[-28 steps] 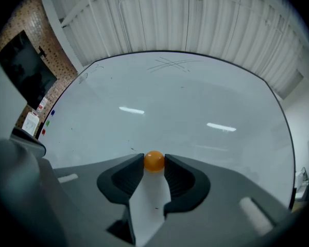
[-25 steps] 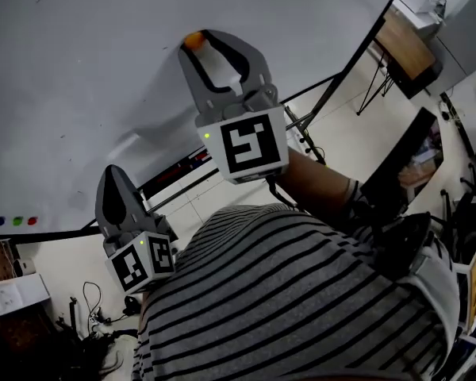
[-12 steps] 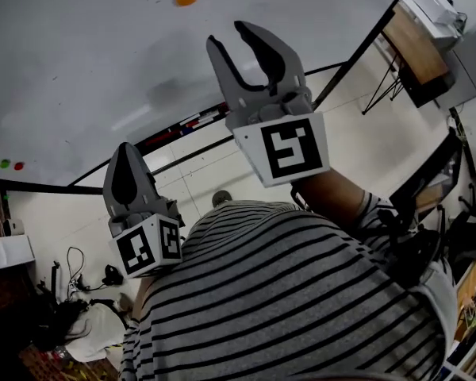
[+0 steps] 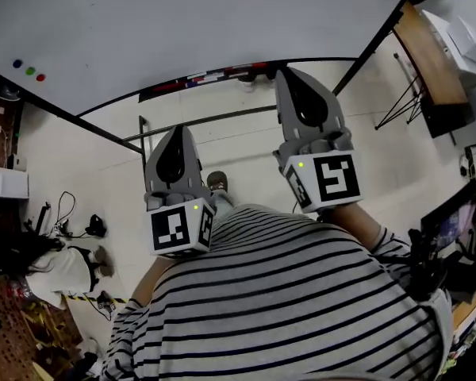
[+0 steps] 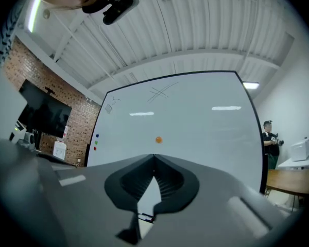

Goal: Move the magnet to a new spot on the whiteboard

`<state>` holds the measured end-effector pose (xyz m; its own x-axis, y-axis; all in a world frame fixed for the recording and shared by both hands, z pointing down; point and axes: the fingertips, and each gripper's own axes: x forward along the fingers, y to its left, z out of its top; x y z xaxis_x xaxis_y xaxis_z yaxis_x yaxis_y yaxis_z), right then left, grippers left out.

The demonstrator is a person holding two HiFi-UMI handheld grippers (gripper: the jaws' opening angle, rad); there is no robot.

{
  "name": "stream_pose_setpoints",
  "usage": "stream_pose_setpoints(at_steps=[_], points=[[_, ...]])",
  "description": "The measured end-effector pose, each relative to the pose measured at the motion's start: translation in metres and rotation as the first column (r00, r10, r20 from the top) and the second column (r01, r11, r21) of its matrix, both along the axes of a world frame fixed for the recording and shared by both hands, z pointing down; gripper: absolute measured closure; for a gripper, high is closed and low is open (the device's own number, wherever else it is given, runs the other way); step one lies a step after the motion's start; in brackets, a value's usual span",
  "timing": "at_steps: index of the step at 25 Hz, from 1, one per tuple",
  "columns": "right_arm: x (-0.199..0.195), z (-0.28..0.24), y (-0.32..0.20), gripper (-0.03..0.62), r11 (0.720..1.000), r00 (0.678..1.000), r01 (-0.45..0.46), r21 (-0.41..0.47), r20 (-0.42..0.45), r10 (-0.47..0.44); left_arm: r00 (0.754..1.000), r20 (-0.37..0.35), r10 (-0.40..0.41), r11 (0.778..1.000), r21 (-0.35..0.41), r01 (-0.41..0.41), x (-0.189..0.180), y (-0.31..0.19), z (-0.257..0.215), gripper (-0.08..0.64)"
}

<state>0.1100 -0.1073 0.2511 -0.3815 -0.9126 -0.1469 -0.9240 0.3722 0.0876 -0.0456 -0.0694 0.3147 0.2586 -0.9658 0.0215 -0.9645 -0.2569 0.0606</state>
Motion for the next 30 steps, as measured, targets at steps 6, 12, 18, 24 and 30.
stream_pose_setpoints(at_steps=[6,12,18,24,30], points=[[0.015,0.022,0.048,0.592,0.998,1.0,-0.014,-0.065,0.02,0.015,0.999,0.038,-0.029,0.999,0.014,0.029,0.005,0.045,-0.01,0.545],[-0.001,0.021,0.083,0.592,0.997,0.999,-0.008,-0.08,0.04,0.011,0.998,0.064,0.011,0.998,0.053,-0.015,0.002,0.066,-0.02,0.545],[-0.04,0.028,0.101,0.592,0.992,1.0,0.022,-0.126,0.026,-0.019,0.999,0.042,0.032,0.998,0.044,-0.034,-0.022,0.083,-0.02,0.545],[-0.055,0.027,0.113,0.592,0.991,1.0,0.008,-0.133,-0.003,-0.008,0.998,0.022,0.057,0.997,0.054,-0.058,-0.033,0.091,-0.019,0.545],[-0.06,0.025,0.117,0.592,0.991,1.0,-0.014,-0.133,-0.014,0.012,0.996,0.011,0.086,0.994,0.062,-0.087,-0.035,0.094,-0.022,0.545]])
